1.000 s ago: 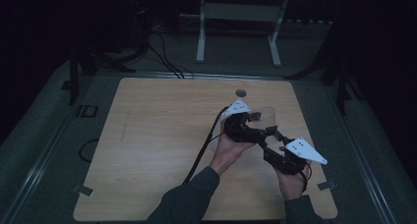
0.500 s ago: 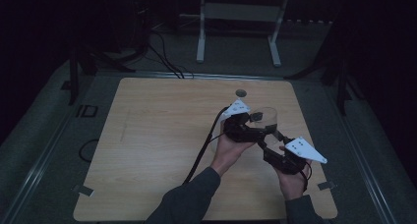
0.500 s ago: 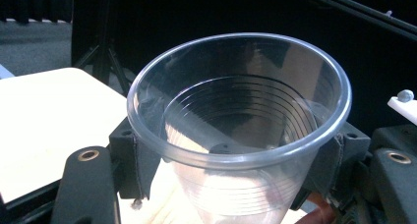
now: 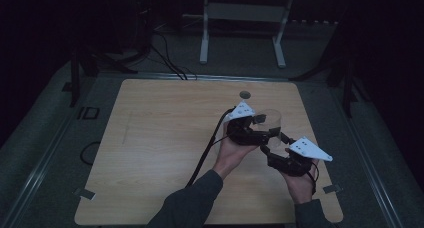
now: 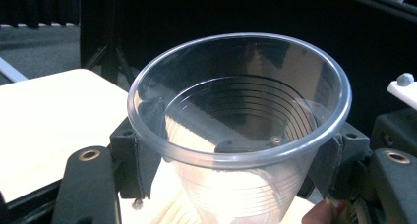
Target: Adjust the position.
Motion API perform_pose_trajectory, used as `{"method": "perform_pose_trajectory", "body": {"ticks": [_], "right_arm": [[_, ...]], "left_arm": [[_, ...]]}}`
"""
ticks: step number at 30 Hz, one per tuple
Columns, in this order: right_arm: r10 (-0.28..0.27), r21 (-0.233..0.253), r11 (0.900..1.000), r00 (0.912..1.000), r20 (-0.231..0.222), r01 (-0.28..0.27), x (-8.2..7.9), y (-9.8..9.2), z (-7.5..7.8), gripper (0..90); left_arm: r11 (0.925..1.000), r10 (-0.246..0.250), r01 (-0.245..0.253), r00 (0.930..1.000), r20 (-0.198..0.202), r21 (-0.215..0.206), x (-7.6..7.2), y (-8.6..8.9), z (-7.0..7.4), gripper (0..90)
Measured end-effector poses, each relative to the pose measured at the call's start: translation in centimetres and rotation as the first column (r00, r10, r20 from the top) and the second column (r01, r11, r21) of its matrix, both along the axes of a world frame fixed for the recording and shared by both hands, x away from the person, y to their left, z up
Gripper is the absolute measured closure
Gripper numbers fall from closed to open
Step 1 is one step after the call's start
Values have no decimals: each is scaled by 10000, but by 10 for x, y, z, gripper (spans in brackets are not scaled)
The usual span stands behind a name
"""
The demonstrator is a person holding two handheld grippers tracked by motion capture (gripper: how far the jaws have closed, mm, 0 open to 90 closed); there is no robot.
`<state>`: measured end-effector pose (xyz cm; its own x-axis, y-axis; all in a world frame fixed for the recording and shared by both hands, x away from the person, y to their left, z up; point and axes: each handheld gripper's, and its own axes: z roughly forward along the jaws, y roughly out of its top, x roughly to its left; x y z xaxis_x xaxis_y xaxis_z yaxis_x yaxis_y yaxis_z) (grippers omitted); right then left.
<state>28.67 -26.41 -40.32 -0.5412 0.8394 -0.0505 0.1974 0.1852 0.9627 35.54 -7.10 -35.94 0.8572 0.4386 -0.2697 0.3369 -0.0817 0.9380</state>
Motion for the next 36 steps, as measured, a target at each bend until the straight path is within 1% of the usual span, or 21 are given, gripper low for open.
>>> {"method": "perform_pose_trajectory", "body": {"ticks": [2, 3, 4, 5, 7, 9, 10, 11, 13, 16, 19, 21, 27, 34, 36], "right_arm": [[123, -158, 9998, 9999, -109, -124, 1, 1, 1, 282], [123, -158, 9998, 9999, -109, -124, 1, 1, 1, 282], [208, -202, 9996, 9996, -173, -211, 1, 2, 2, 278], [208, -202, 9996, 9996, -173, -211, 1, 2, 2, 278], [239, -285, 9993, 9992, -323, -248, 2, 2, 2, 278], [266, -297, 9992, 9989, -382, -277, 2, 2, 2, 278], [266, -297, 9992, 9989, -382, -277, 2, 2, 2, 278], [348, -338, 9988, 9981, -502, -366, 3, 3, 3, 279], [411, -372, 9984, 9976, -556, -432, 3, 3, 4, 282], [462, -353, 9982, 9962, -737, -489, 5, 4, 5, 288], [389, -315, 9986, 9952, -902, -419, 7, 5, 5, 324], [341, -333, 9987, 9951, -933, -374, 8, 5, 4, 345], [218, -224, 9995, 9958, -886, -239, 8, 4, 4, 402], [176, 26, 9998, 9969, -767, -175, 7, 5, 3, 410], [191, 212, 9996, 9968, -781, -175, 7, 4, 3, 411]], "left_arm": [[9998, 21, -25, 9999, 150, 222, -1, 0, 0, 309], [9998, 21, -25, 9999, 150, 222, -1, 0, 0, 308], [9991, 39, -49, 9997, 255, 411, -2, 0, 0, 308], [9991, 39, -49, 9997, 255, 411, -2, 0, 0, 308], [9979, 66, -88, 9994, 346, 638, -2, -1, 1, 308], [9979, 66, -88, 9994, 346, 638, -2, -1, 1, 308], [9965, 93, -129, 9990, 439, 821, -3, -1, 1, 308], [9962, 130, -167, 9990, 437, 852, -3, -2, 0, 310], [9957, 149, -184, 9991, 400, 905, -2, -2, 0, 311], [9941, 136, -183, 9989, 453, 1066, -3, -4, -1, 312], [9929, 113, -172, 9986, 511, 1173, -4, -5, -2, 312], [9923, 88, -152, 9986, 526, 1228, -4, -7, -2, 312], [9936, 16, -71, 9988, 484, 1132, -4, -7, -2, 301], [9974, 122, -155, 9989, 462, 698, -6, -7, -1, 249], [9986, 179, -200, 9989, 437, 490, -6, -7, -1, 242]]}}
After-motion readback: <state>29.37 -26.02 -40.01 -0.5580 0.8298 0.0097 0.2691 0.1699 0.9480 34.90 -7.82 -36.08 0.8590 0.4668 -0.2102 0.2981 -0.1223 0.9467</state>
